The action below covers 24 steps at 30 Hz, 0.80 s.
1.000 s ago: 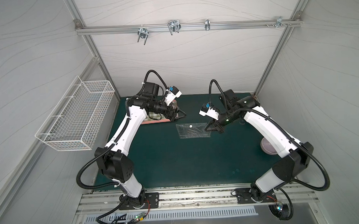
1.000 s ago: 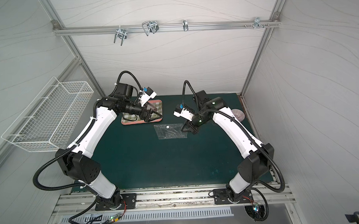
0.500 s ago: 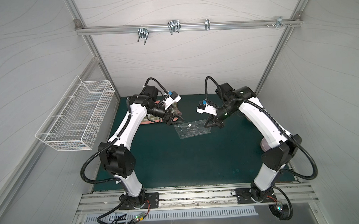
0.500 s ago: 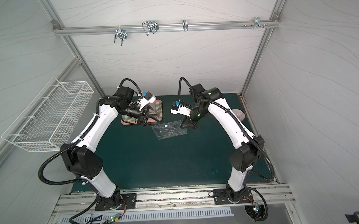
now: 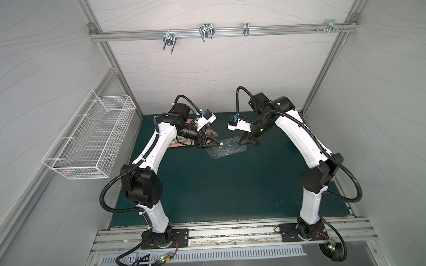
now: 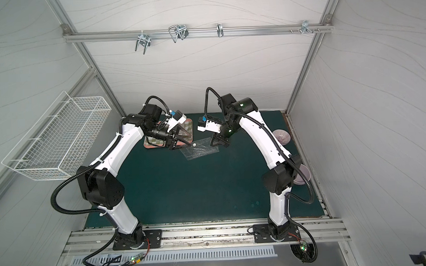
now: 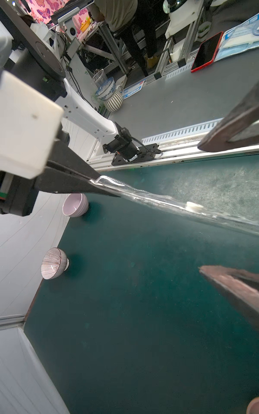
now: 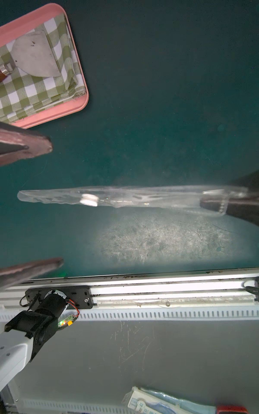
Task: Open the ruler set and take out the ruler
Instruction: Pick up the ruler set bag from the center of the board.
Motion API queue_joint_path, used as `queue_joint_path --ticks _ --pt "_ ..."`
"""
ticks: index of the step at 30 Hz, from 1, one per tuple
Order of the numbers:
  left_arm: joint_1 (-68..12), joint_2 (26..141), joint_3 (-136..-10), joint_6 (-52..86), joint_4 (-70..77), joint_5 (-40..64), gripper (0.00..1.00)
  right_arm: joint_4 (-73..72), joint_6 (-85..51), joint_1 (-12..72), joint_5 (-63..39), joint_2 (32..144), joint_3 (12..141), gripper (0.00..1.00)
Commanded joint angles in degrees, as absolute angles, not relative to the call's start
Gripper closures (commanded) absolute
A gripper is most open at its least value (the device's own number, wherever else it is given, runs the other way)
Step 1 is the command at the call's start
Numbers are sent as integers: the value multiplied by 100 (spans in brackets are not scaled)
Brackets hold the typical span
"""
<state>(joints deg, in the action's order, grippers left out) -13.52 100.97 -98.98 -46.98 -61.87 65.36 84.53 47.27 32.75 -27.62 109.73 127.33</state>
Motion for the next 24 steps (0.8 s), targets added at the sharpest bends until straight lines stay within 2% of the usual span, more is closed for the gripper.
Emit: queue_joint_path --ticks 1,11,12,14,15,24 --pt "-1395 9914 -9800 -4826 -5790 6629 21 8649 5048 3321 -2725 11063 12998 100" --pt "-1492 9899 -9558 -4635 -5140 6357 31 8730 5216 3333 -2720 11310 13441 100" --pt "-1494 9904 -9554 -4612 -5108 6363 35 8713 5228 3340 -2725 11313 13443 100" --pt "-1494 9931 -9588 -4614 -5120 6372 52 8679 5236 3345 -2751 11307 13442 100" --pt "-1494 9948 -9597 -4604 -5113 6363 57 8670 5245 3357 -2761 11311 13447 100" --pt "-1494 9898 -9469 -4453 -4834 6484 62 8649 5252 3375 -2717 11331 13413 100"
